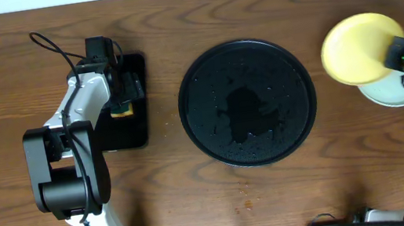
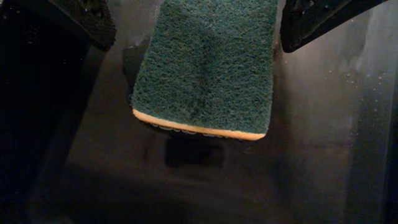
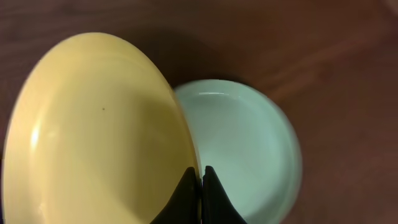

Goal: Clean dirty plates on tray and stack at the side
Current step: 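Set the yellow plate onto the green plate stack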

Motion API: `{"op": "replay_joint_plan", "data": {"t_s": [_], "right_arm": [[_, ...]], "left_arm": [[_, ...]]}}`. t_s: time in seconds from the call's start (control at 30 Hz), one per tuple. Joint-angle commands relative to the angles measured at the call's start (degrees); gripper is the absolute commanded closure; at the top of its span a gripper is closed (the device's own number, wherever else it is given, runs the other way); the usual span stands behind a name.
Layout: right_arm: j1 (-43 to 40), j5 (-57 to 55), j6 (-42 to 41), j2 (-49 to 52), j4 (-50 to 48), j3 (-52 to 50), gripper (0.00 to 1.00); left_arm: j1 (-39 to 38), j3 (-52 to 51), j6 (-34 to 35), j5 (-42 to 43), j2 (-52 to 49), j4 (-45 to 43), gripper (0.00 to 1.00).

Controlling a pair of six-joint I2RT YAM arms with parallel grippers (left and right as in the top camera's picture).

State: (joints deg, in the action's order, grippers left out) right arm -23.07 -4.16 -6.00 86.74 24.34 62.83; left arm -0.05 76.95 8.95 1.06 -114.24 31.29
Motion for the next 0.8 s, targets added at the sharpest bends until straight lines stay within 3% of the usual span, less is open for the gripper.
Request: {"op": "replay_joint_plan", "data": {"t_s": [0.0,0.37,0.4,0.47,0.53,0.6,0.7,0.77], "right_arm": [[-4.1,1.5,-2.2,2.6,-0.8,0.6,0.99],[-12.0,1.5,-3.9,10.1,-3.2,0.6,0.99],[-12.3,1.5,-3.8,10.1,-3.3,0.6,0.94],[-12.7,2.7,-3.8,10.1,-3.8,0.6,0.58],[-12.7,5.1,-3.8,10.0,-4.1,0.6,0.36],[-12.6,7.8,-3.8,10.0,-4.2,0.6,0.26],[-12.5,15.4,-3.8,9.3,-4.2,0.9,0.2],[-11.9,21.0,-3.8,8.1,-4.2,1.1,0.01]], "left_arm": [[0.3,-0.2,-0.4,-0.9,0.1,0.1,0.15],[0.3,-0.2,-0.4,-0.9,0.1,0.1,0.15],[0.3,-0.2,-0.4,-0.9,0.1,0.1,0.15],[0.3,-0.2,-0.4,-0.9,0.1,0.1,0.15],[0.3,-0.2,-0.4,-0.9,0.1,0.1,0.15],[0.3,-0.2,-0.4,-0.9,0.1,0.1,0.15],[0.3,-0.2,-0.4,-0.9,0.1,0.1,0.15],[0.3,-0.2,-0.4,-0.9,0.1,0.1,0.15]]}}
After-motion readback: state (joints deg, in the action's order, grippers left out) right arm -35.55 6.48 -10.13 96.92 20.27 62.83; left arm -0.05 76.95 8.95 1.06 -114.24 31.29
